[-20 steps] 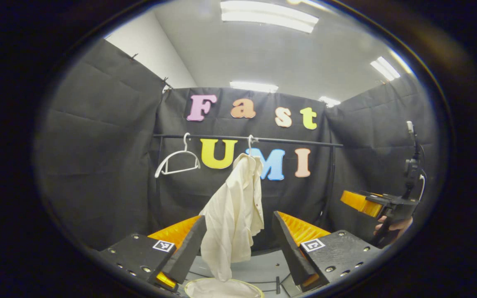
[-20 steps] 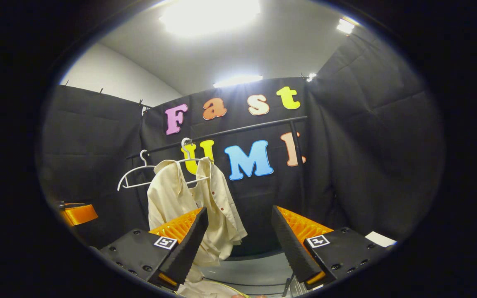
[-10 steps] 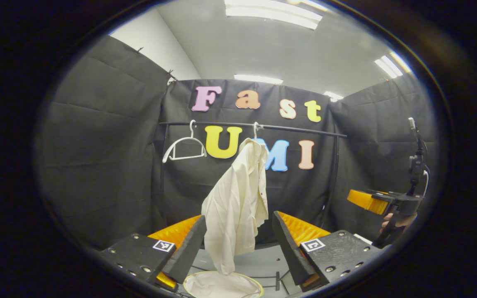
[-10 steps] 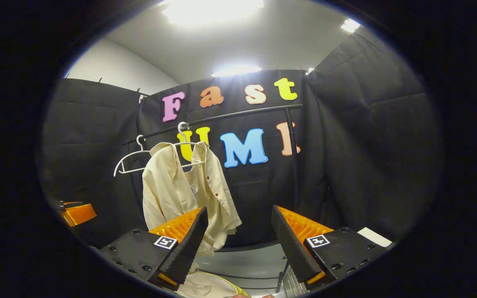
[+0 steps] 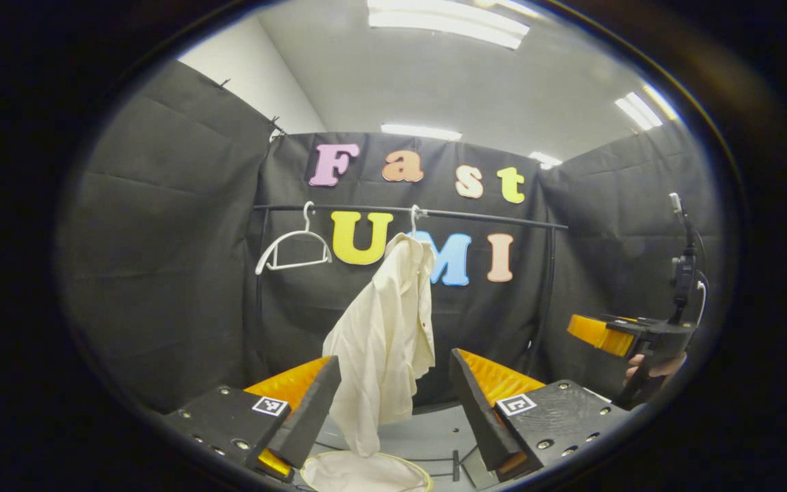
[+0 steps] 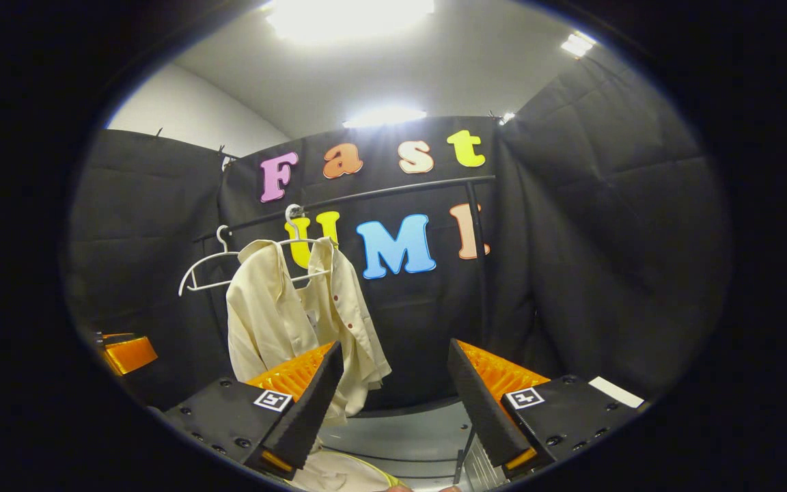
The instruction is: Grasp the clothes on the hanger with both hands and then place them into the laundry hamper below.
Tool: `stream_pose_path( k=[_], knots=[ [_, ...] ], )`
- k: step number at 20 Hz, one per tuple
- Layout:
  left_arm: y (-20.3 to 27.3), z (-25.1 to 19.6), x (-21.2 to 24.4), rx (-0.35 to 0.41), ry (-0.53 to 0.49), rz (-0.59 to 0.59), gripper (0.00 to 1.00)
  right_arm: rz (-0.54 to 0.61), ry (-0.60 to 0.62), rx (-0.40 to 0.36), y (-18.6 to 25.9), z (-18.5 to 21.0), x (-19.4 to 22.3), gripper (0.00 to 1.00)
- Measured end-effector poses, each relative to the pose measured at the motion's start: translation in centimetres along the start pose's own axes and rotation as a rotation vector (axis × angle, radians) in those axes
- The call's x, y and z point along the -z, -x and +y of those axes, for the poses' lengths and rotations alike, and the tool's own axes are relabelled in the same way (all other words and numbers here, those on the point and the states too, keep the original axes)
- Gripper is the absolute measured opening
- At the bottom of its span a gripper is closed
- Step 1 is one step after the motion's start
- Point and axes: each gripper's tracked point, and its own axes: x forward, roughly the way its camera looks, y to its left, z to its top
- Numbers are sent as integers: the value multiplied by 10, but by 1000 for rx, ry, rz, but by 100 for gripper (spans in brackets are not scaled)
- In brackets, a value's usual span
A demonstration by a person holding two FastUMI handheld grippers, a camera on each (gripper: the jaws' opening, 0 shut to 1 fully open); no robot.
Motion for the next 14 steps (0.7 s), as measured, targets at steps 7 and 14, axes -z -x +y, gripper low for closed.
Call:
stream_pose_path(
  k=[7, 14],
  knots=[
    [-50, -36, -32, 16, 7, -23, 95, -71, -34, -43, -50, 6, -38, 97],
    [-138, -70, -56, -26, -62, -33, 94, -33, -113, -98, -142, -4, -45, 97]
  ],
)
